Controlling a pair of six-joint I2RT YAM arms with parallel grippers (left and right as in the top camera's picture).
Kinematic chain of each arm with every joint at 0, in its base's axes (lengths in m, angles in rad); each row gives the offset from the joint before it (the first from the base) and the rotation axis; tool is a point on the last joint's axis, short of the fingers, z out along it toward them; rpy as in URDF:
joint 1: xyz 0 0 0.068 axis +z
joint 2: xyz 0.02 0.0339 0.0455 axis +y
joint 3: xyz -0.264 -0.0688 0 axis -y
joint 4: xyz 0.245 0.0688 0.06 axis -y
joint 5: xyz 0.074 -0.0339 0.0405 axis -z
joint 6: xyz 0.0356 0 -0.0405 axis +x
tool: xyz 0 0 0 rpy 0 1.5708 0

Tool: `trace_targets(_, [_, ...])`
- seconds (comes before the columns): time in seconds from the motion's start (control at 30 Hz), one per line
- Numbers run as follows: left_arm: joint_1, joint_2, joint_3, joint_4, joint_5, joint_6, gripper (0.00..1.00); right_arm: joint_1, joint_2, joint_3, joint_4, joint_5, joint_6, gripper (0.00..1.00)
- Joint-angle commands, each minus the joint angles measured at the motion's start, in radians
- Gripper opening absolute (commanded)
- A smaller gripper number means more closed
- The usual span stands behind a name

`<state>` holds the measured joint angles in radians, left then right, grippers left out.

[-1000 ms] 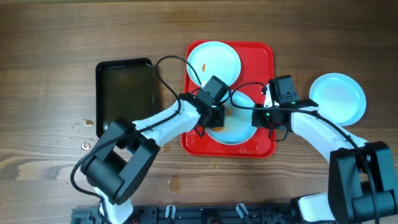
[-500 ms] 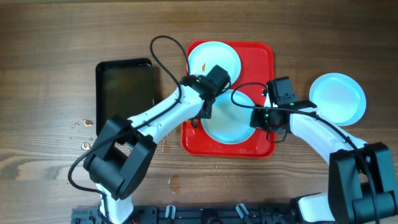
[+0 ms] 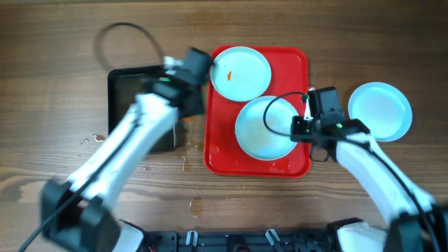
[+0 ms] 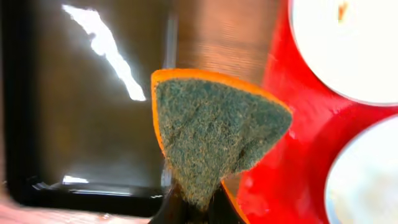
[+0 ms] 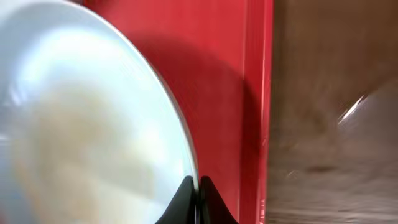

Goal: Clean dirty plates on tray and stack at the side

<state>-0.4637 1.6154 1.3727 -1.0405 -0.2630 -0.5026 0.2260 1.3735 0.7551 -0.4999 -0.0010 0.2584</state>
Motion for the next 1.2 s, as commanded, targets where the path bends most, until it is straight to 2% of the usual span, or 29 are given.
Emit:
trace_targets(0.0, [0.165, -0.073, 0.017, -0.043, 0.051, 0.081, 0.04, 0.083, -0.160, -0.002, 0.008, 0.191, -0.106, 0.04])
trace_targets(0.13, [0.315, -0.072, -0.080, -0.002, 0.119, 0.130, 0.04, 0.212, -0.257, -0.002, 0.008, 0.456, -0.120, 0.04])
trace_targets(0.27, [0.421, -0.072, -0.233, 0.143, 0.235, 0.164, 0.04, 0.360, -0.288, -0.002, 0.023, 0.739, -0.135, 0.04])
trace_targets(0.4, [0.480, -0.072, -0.339, 0.250, 0.294, 0.164, 0.04, 0.544, -0.280, -0.002, 0.105, 0.995, -0.310, 0.04])
trace_targets(0.53, [0.489, -0.072, -0.357, 0.270, 0.296, 0.185, 0.04, 0.693, -0.277, -0.002, 0.206, 1.202, -0.493, 0.04])
trace_targets(0.7, [0.489, -0.072, -0.357, 0.271, 0.297, 0.185, 0.04, 0.790, -0.277, -0.002, 0.312, 1.323, -0.677, 0.05])
trace_targets(0.8, [0.489, -0.072, -0.357, 0.270, 0.301, 0.185, 0.04, 0.819, -0.277, -0.002, 0.369, 1.371, -0.730, 0.04])
trace_targets(1.17, [0.489, -0.072, -0.357, 0.267, 0.304, 0.185, 0.04, 0.824, -0.259, -0.002, 0.380, 1.374, -0.748, 0.04])
